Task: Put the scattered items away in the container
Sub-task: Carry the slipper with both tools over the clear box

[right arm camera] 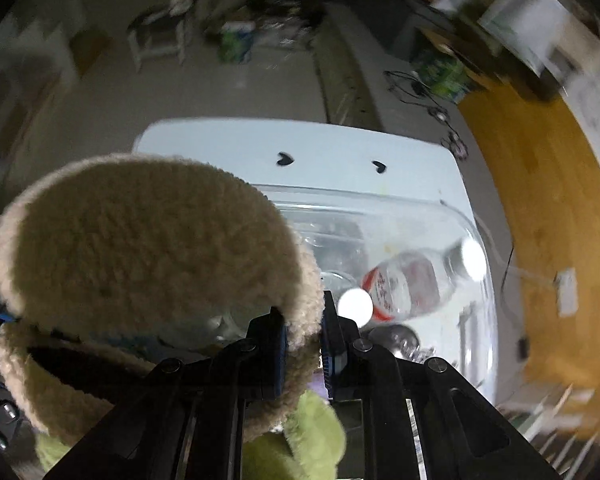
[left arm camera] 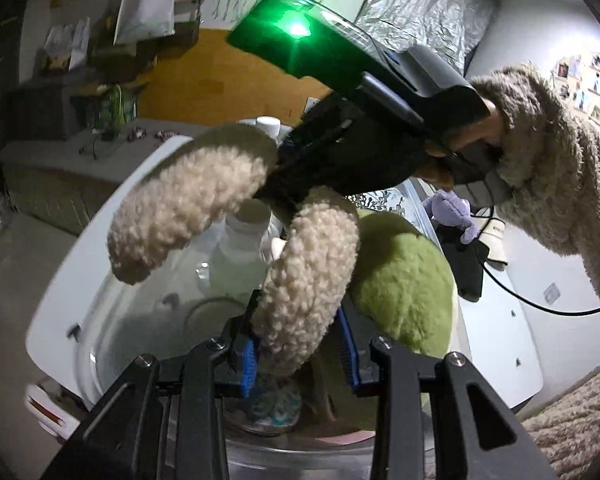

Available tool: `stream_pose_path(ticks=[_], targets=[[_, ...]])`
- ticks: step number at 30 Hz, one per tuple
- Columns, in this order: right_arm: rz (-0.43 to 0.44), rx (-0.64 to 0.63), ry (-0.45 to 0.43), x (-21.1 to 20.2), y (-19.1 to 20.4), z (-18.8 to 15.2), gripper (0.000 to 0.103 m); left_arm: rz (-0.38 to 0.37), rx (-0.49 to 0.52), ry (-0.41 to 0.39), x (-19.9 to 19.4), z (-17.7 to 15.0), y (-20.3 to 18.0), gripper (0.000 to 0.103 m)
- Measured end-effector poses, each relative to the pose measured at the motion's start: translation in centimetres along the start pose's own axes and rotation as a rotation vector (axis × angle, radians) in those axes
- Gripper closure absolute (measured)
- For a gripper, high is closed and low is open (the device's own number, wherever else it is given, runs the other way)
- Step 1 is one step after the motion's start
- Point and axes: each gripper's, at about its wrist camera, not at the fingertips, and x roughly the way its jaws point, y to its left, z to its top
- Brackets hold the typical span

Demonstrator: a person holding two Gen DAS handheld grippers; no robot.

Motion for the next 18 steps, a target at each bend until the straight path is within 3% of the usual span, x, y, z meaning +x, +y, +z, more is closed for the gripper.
stream_pose_path(ticks=[7, 13, 18], targets=[[-0.118, -0.149, 0.051, 0.7, 0.5, 0.5, 0.087, -0.041, -0.111, -0.021, 1.1, 0.5, -0.2, 0.073], [-0.199, -0.334, -0.027, 0.3, 2.7, -0.5, 0.087, -0.024, -0.125, -0.017, 1.0, 0.3, -0.3, 0.069], [-0.283, -0.465, -0.065, 0.4, 4.6, -2.6, 0.087, -0.013, -0.088, -0.008, -2.0, -1.2, 0.7, 0.062]])
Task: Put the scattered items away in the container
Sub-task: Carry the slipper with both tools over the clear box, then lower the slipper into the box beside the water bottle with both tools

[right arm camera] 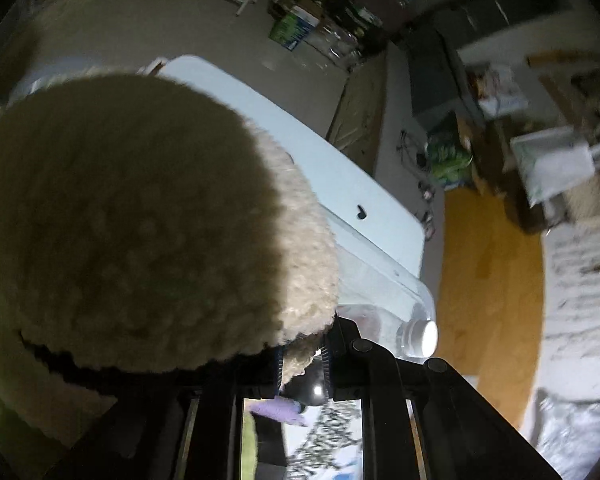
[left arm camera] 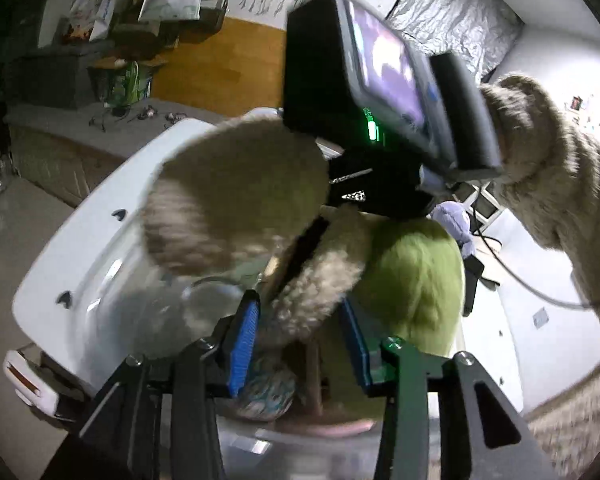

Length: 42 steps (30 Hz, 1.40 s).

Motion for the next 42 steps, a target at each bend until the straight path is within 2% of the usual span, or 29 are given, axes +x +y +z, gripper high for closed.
stream_pose_path(ticks=[3, 5, 6, 8, 11, 12, 14, 16, 18, 21, 22, 23, 24, 25, 27, 29, 32, 35, 42], targets=[[-0.037, -0.066, -0.016, -0.1, 1.0, -0.4, 0.087, 0.009, 0.04, -0.041, -2.9, -0.1, 0.2, 0.06], [-0.034, -0.08, -0.03, -0.3, 1.2, -0.5, 0.087, 0.027, 0.072, -0.096, -4.6, 0.7, 0.2, 0.043], [-0.038, -0.095, -0.04, -0.3, 1.4, -0.5, 0.087, 0.032, 0.085, -0.116, -5.1, 1.2, 0.3, 0.039], [-0.044, -0.106, -0.047, -0.6, 2.0, -0.5, 0.087, 0.037, 0.099, -0.138, -5.1, 2.3, 0.7, 0.038], [-0.039, -0.08, -0.05, -0.2, 1.8, -0.1, 0.087, 0.02, 0.092, -0.097, -3.2, 3.2, 1.6, 0.038], [-0.026, -0.052, -0.05, -0.2, 1.4, -0.1, 0.084, 0.006, 0.082, -0.074, -2.3, 3.5, 2.0, 0.038], [-0.009, 0.012, -0.06, -0.4, 0.4, -0.3, 0.063, -0.013, 0.054, -0.021, -0.8, 3.5, 2.2, 0.038], [0.029, 0.095, -0.077, -0.9, -0.9, -0.6, 0.027, 0.001, 0.042, 0.025, 0.4, 3.2, 2.2, 0.038], [0.101, 0.189, -0.103, -1.8, -2.1, -1.5, 0.023, 0.019, 0.038, 0.05, 1.1, 3.0, 2.2, 0.038], [0.18, 0.354, -0.12, -2.4, -4.0, -2.8, 0.024, 0.015, 0.019, 0.063, 1.5, 3.0, 2.5, 0.038], [0.205, 0.437, -0.128, -2.4, -4.8, -3.5, 0.03, 0.006, 0.002, 0.067, 1.6, 3.2, 2.8, 0.038], [0.233, 0.51, -0.135, -2.4, -5.5, -4.2, 0.039, 0.004, -0.009, 0.071, 1.6, 3.3, 3.1, 0.038], [0.282, 0.611, -0.135, -2.1, -6.5, -5.0, 0.063, 0.003, -0.023, 0.075, 1.7, 3.5, 3.3, 0.038], [0.309, 0.684, -0.128, -1.7, -7.2, -5.5, 0.075, 0.002, -0.029, 0.078, 1.9, 3.7, 3.5, 0.038], [0.373, 0.823, -0.127, -1.2, -8.1, -6.5, 0.081, 0.005, -0.04, 0.089, 2.3, 4.2, 3.9, 0.038], [0.465, 0.883, -0.139, -0.7, -8.4, -6.7, 0.083, 0.005, -0.044, 0.1, 2.6, 4.5, 4.0, 0.038], [0.546, 0.857, -0.148, -0.8, -7.4, -6.0, 0.083, 0.012, -0.04, 0.115, 3.2, 5.0, 4.1, 0.038], [0.492, 0.809, -0.097, -0.1, -6.8, -5.0, 0.083, 0.015, -0.029, 0.124, 3.4, 5.2, 4.0, 0.038], [0.496, 0.909, -0.046, 2.8, -8.0, -5.2, 0.083, -0.031, -0.038, 0.115, 2.9, 6.1, 4.2, 0.038]])
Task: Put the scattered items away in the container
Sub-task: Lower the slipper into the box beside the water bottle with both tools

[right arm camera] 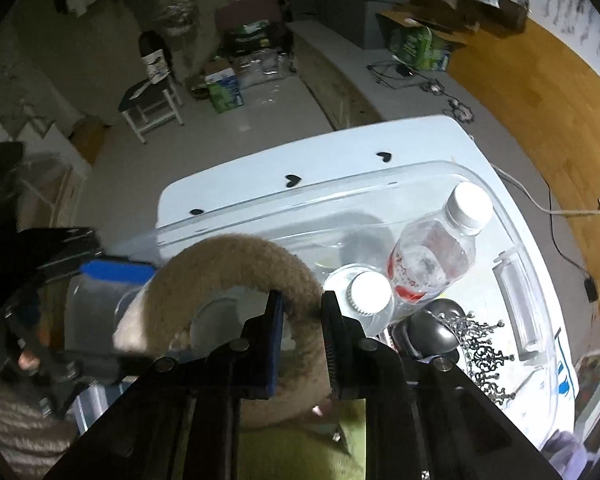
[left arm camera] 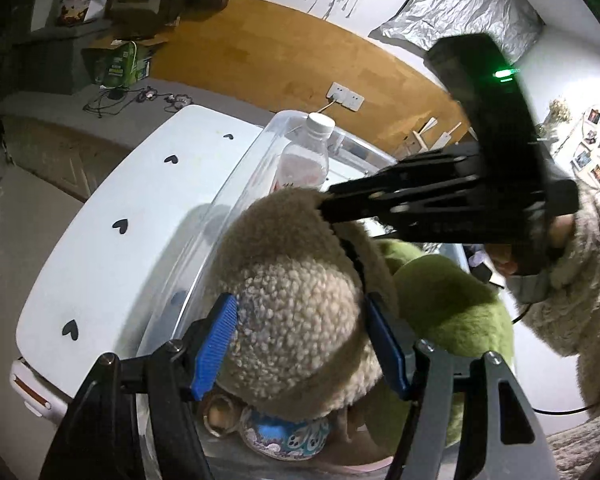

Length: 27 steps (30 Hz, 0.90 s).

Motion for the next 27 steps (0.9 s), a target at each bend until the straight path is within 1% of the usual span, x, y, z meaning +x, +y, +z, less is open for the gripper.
stream_pose_path(ticks=[3, 7, 9, 10, 12, 15, 17, 19, 21, 23, 25, 27], targets=[[0.037, 0.076, 0.009, 0.8, -1.2, 0.2, 0.083, -0.002, 0.014, 0.0, 0.1, 0.3, -0.2, 0.038], [0.129, 0.212, 0.022, 1.2, -3.2, 0.0, 0.083, 0.014, 0.03, 0.027, 1.3, 0.5, -0.4, 0.038], [0.146, 0.242, 0.02, 1.4, -3.8, -0.1, 0.083, 0.021, 0.03, 0.042, 2.0, 0.5, -0.3, 0.038], [0.138, 0.243, 0.024, 1.4, -3.8, -0.3, 0.083, 0.029, 0.044, 0.035, 2.0, 0.5, -0.4, 0.037], [0.124, 0.249, 0.034, 1.9, -3.8, -0.6, 0.083, 0.057, 0.066, 0.045, 2.4, 0.5, -0.6, 0.037], [0.161, 0.306, 0.0, 1.5, -4.4, -1.2, 0.083, 0.105, 0.109, 0.073, 3.1, 0.5, -1.0, 0.037], [0.153, 0.347, -0.04, 0.2, -4.8, -1.8, 0.083, 0.156, 0.136, 0.097, 3.6, 0.5, -1.2, 0.038], [0.148, 0.359, -0.072, -1.1, -5.0, -2.2, 0.083, 0.196, 0.161, 0.124, 4.2, 0.5, -1.3, 0.038], [0.17, 0.366, -0.076, -2.3, -5.0, -2.6, 0.083, 0.237, 0.184, 0.144, 4.7, 0.5, -1.6, 0.039], [0.195, 0.371, -0.053, -2.9, -5.0, -2.9, 0.083, 0.286, 0.222, 0.157, 5.4, 0.3, -2.1, 0.039], [0.263, 0.388, 0.03, -2.5, -4.6, -3.3, 0.083, 0.318, 0.242, 0.162, 5.9, 0.2, -2.3, 0.039], [0.309, 0.414, 0.119, -1.4, -4.4, -3.7, 0.083, 0.317, 0.231, 0.163, 6.1, 0.4, -2.2, 0.039]])
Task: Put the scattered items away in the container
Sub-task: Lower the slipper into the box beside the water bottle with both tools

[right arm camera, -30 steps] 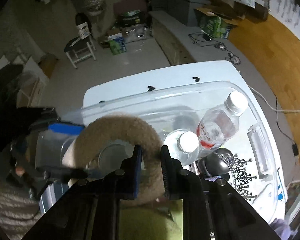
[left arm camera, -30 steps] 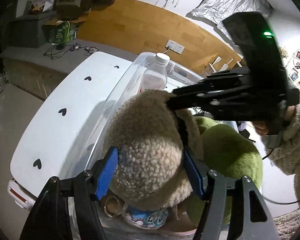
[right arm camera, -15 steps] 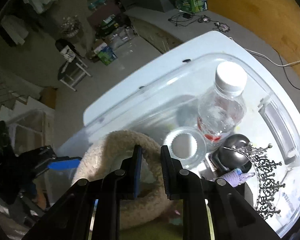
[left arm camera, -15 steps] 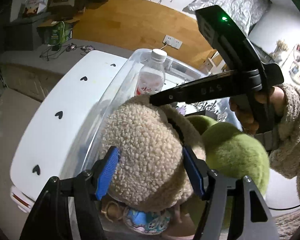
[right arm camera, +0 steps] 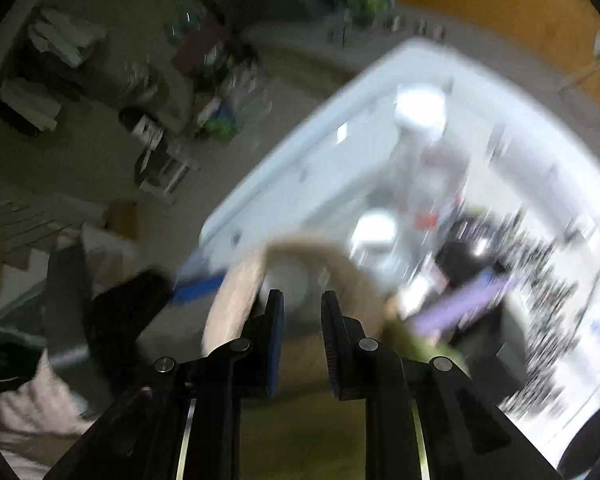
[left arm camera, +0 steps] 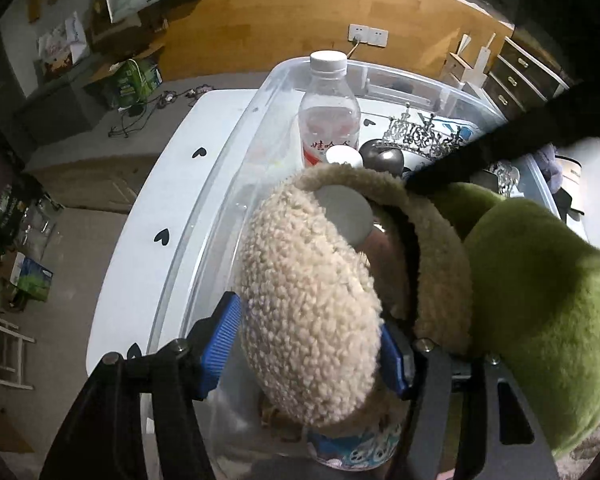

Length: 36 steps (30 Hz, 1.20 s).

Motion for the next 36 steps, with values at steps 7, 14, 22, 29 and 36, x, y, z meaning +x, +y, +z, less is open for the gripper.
stream_pose_path(ticks=[7, 14, 22, 29, 36], targets=[[-0.069, -0.049, 0.058, 2.4, 0.4, 0.4, 0.083, -0.11, -0.086, -0.067, -1.8, -0.8, 1.9, 0.042], [-0.075, -0.052, 0.088, 4.0, 0.4, 0.7, 0.083, -0.259, -0.097, -0.209, -6.7, -1.8, 2.4, 0.042], [-0.067, -0.069, 0.026, 0.9, 1.1, 0.5, 0.083, -0.268, -0.049, -0.131, -5.2, -1.5, 0.5, 0.052], [-0.144, -0.04, 0.064, -0.2, -1.0, -1.3, 0.083, -0.273, -0.121, -0.077, -3.3, -1.4, 1.5, 0.053], [-0.129, -0.055, 0.096, 2.7, -1.0, -0.8, 0.083, -0.257, -0.154, -0.021, -1.7, -1.2, 2.4, 0.06]])
